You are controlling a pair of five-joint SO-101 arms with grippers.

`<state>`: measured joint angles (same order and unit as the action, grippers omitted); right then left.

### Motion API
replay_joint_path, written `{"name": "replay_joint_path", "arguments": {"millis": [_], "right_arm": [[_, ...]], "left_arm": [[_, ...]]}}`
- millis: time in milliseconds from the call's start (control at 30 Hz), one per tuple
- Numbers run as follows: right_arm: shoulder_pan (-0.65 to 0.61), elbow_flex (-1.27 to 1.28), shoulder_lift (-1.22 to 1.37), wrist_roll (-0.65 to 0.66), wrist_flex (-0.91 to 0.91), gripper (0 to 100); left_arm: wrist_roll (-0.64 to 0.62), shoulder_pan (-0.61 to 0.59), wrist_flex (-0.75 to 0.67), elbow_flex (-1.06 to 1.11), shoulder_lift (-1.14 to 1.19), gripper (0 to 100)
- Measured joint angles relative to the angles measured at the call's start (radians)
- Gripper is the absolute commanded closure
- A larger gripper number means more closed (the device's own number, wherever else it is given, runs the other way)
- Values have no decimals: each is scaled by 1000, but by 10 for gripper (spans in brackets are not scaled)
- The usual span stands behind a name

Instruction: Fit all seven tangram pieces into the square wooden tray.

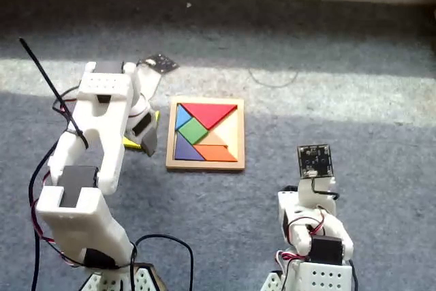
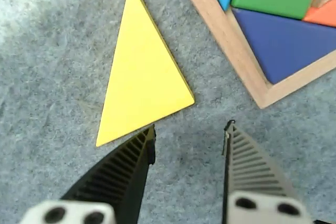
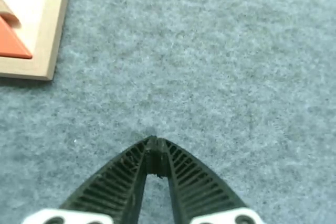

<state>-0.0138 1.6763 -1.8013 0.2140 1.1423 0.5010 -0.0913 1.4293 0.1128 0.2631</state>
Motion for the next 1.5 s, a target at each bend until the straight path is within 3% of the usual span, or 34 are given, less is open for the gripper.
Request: {"name": "replay_joint_path", "arguments": {"millis": [333, 633, 833, 1167, 1500], "right_arm": [[0, 0, 0, 0, 0, 989], [0, 0, 0, 0, 0, 989], [0, 0, 0, 0, 0, 989], [0, 0, 0, 0, 0, 988], [0, 0, 0, 0, 0, 988]], "left_arm": [[2, 0, -270, 143, -2, 734], [17, -14, -342, 149, -2, 732], [89, -64, -338, 86, 68, 733], [94, -72, -186, -117, 213, 738], [95, -31, -123, -123, 221, 860]]}}
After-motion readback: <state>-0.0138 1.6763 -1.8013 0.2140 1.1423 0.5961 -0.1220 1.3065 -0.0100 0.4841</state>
